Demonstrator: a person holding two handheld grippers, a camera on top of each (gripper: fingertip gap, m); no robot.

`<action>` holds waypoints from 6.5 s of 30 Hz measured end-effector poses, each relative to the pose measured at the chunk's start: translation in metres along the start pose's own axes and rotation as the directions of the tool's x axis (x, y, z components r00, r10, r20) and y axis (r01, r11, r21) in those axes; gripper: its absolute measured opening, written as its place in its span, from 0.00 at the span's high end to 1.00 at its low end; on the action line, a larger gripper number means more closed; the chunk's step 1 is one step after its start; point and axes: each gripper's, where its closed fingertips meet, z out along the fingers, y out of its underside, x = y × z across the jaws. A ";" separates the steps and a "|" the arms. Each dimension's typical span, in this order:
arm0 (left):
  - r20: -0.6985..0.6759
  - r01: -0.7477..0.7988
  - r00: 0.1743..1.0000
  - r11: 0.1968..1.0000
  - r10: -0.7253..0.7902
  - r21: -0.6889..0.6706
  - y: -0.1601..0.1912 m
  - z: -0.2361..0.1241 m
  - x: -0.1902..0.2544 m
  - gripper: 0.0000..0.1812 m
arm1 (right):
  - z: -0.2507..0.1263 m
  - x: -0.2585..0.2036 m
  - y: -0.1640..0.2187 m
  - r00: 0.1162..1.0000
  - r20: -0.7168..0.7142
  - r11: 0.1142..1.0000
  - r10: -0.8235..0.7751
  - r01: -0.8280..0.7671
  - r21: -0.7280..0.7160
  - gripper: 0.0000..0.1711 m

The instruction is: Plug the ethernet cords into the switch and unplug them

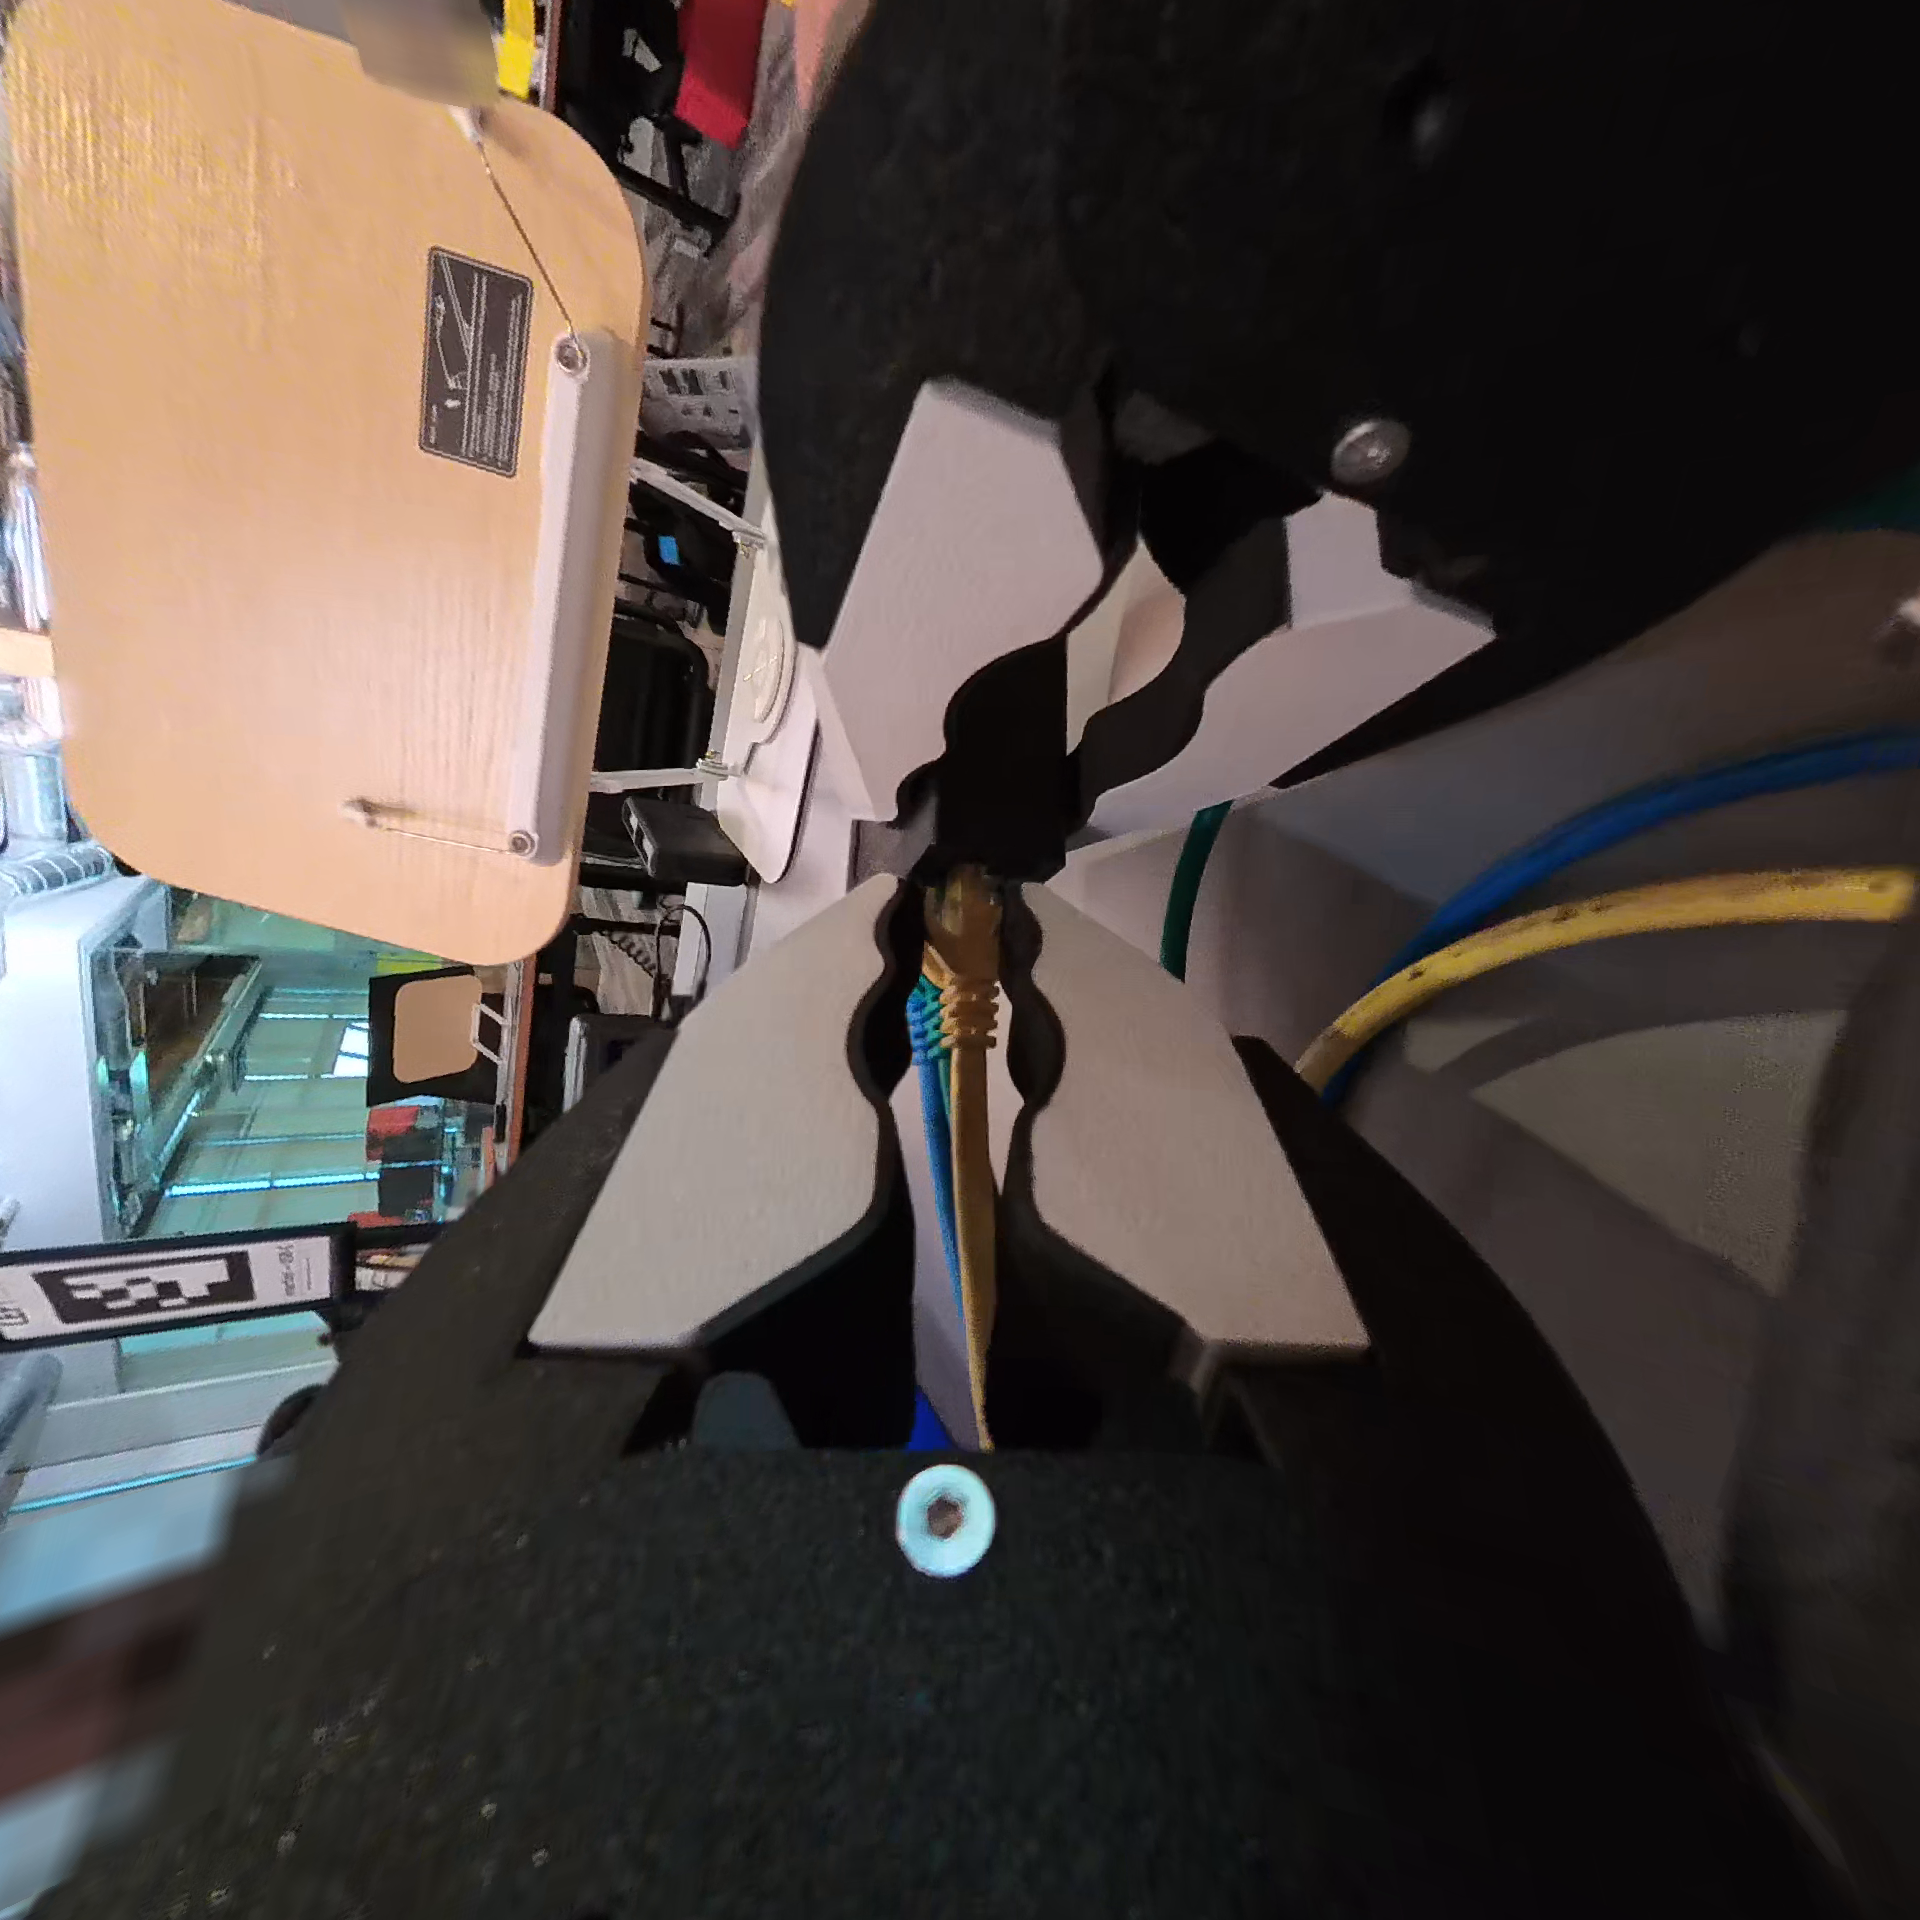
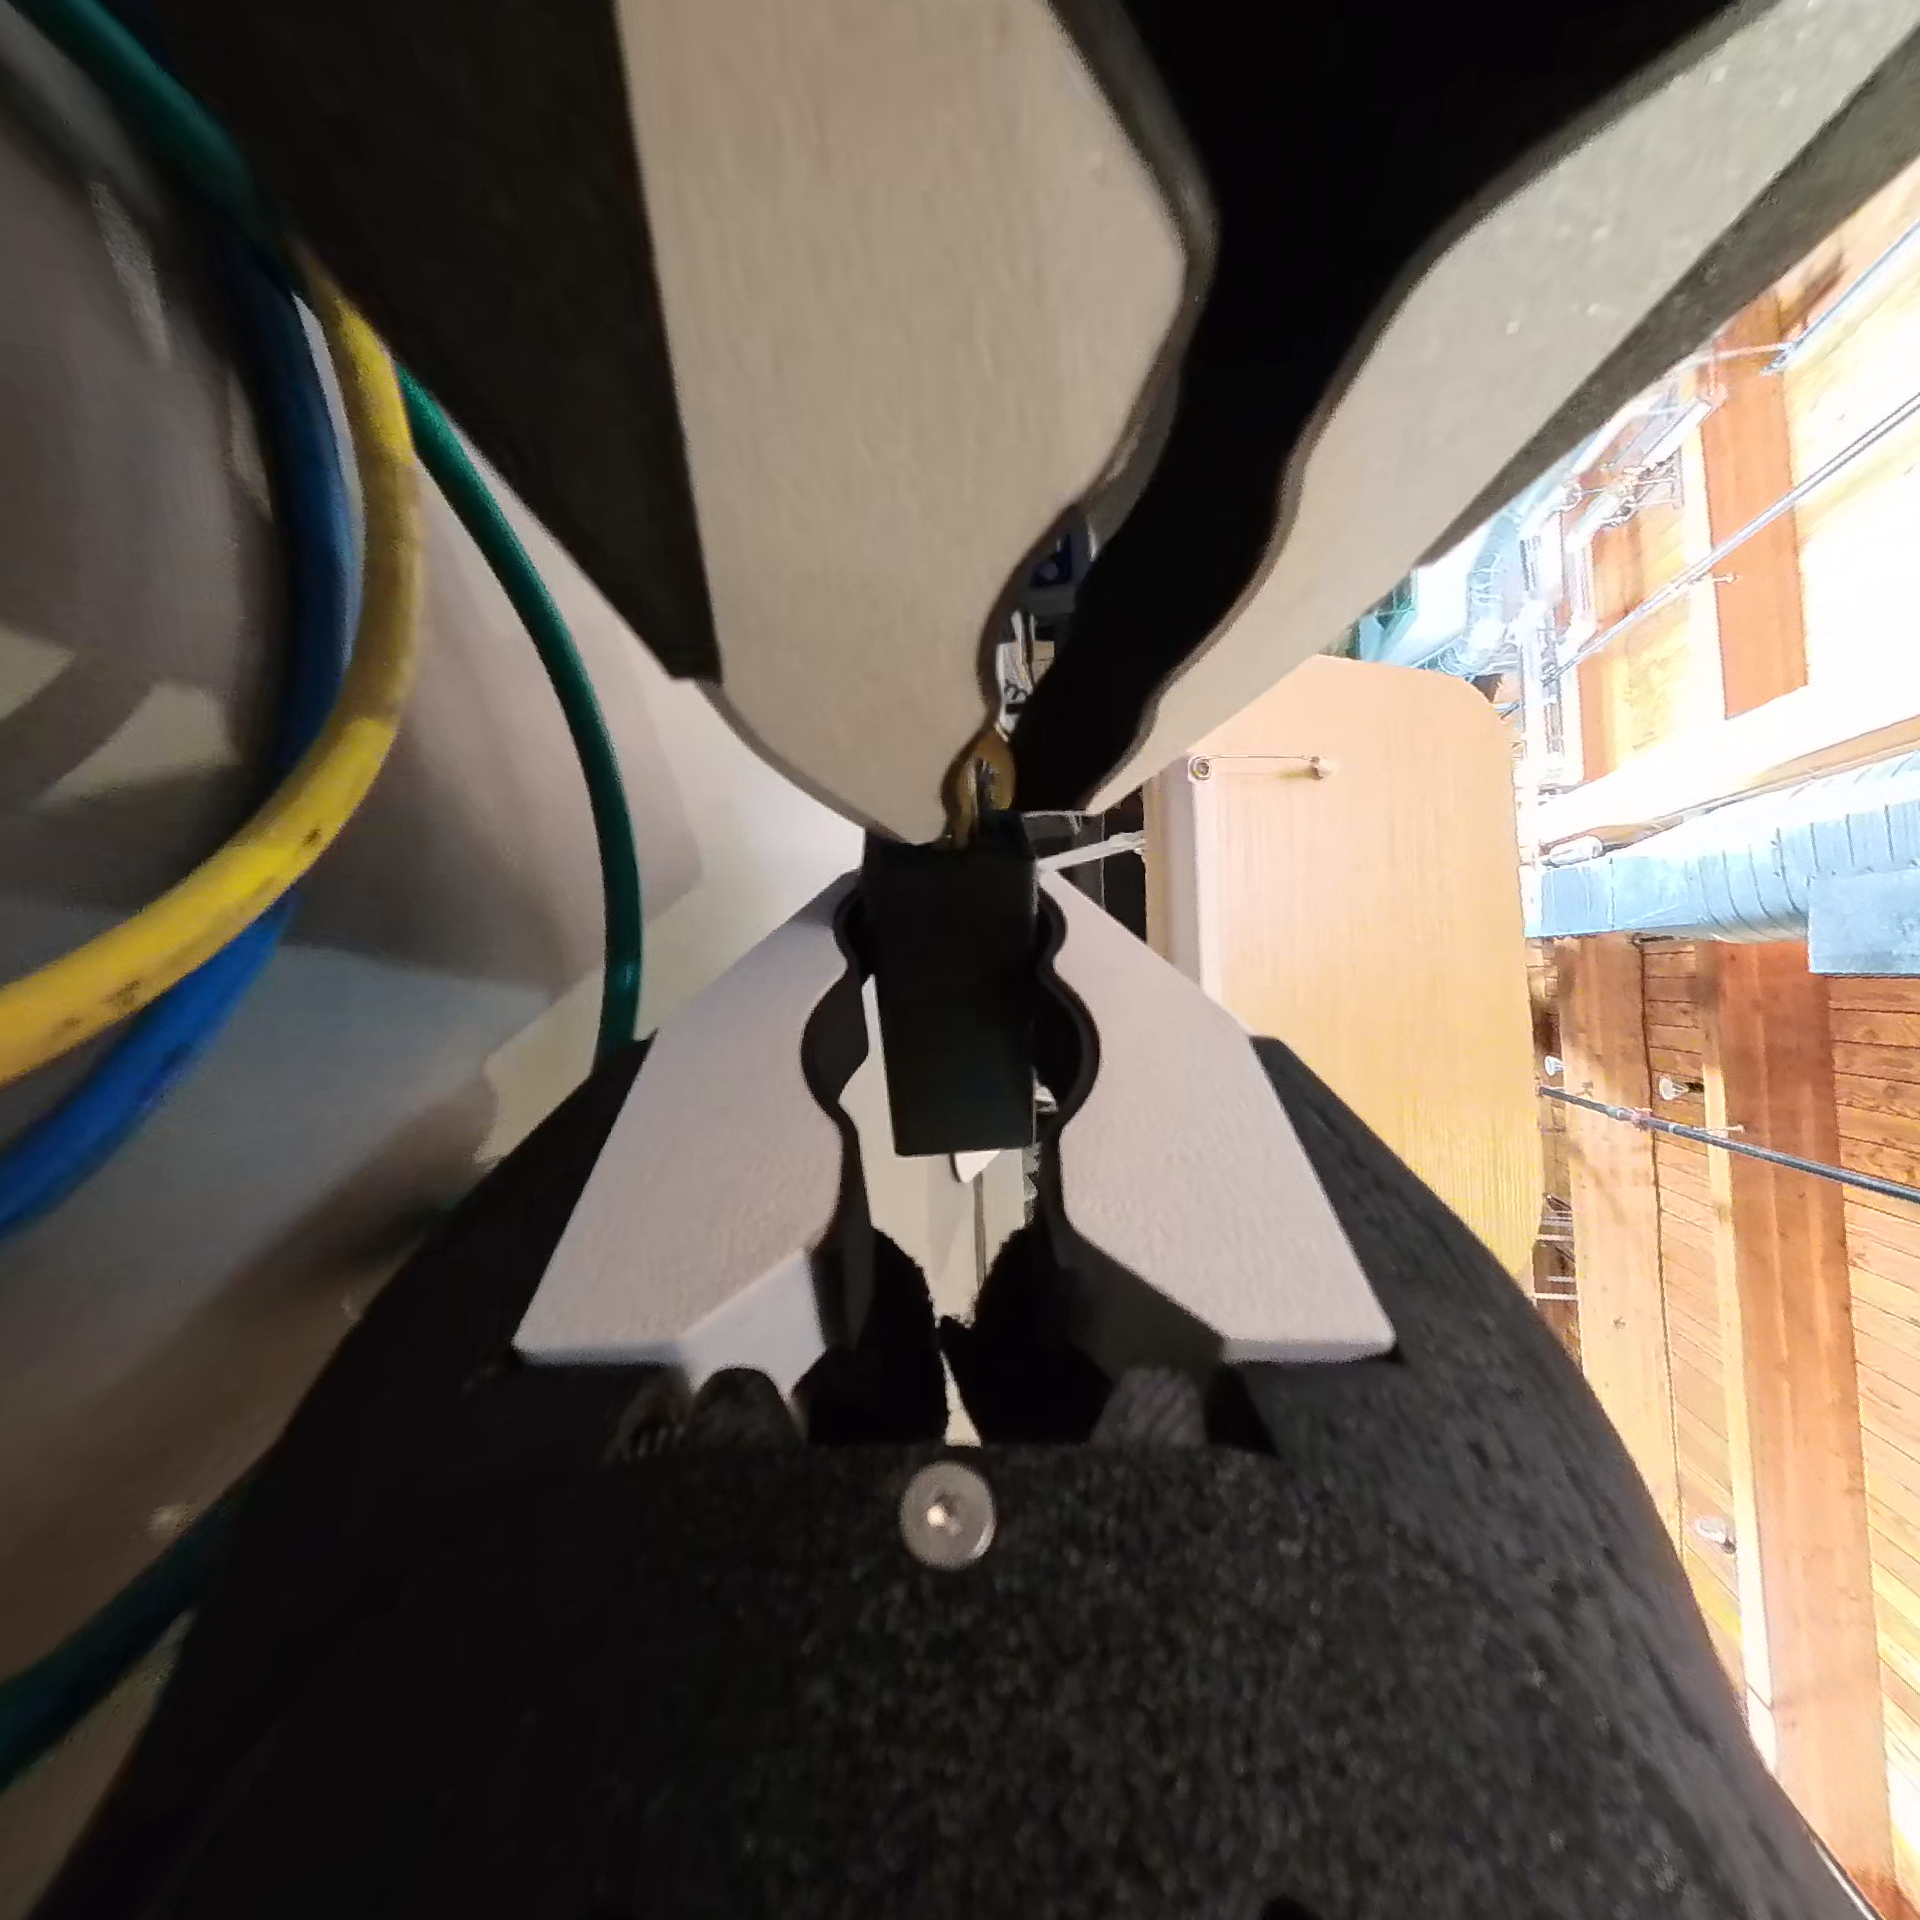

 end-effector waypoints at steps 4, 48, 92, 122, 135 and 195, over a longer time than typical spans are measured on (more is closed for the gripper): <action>-0.010 -0.016 1.000 1.000 0.016 -0.013 0.000 -0.001 0.001 0.92 | -0.001 0.000 0.000 1.000 -0.003 1.000 -0.006 0.006 -0.001 0.84; -0.327 0.455 0.827 0.886 -0.457 -0.086 0.014 -0.045 0.012 0.97 | 0.027 -0.023 0.061 0.993 0.093 0.978 0.067 -0.047 -0.203 0.84; -0.007 -0.034 0.999 0.997 0.034 -0.070 0.004 0.015 0.001 0.92 | 0.003 -0.001 0.011 0.997 0.011 0.995 -0.077 0.077 -0.069 0.84; -0.294 0.445 0.848 0.894 -0.441 -0.057 0.017 -0.018 0.007 0.92 | -0.002 0.008 0.005 0.992 -0.068 0.994 -0.106 0.106 -0.011 0.84; -0.379 0.546 0.734 0.821 -0.564 -0.166 0.030 -0.026 0.022 0.97 | 0.004 -0.012 -0.007 0.997 -0.012 0.994 -0.078 0.079 0.073 0.84; -0.345 0.690 0.611 0.693 -0.713 -0.209 0.038 -0.023 0.009 0.97 | -0.028 -0.002 -0.030 0.981 0.058 0.940 0.186 -0.195 0.281 0.80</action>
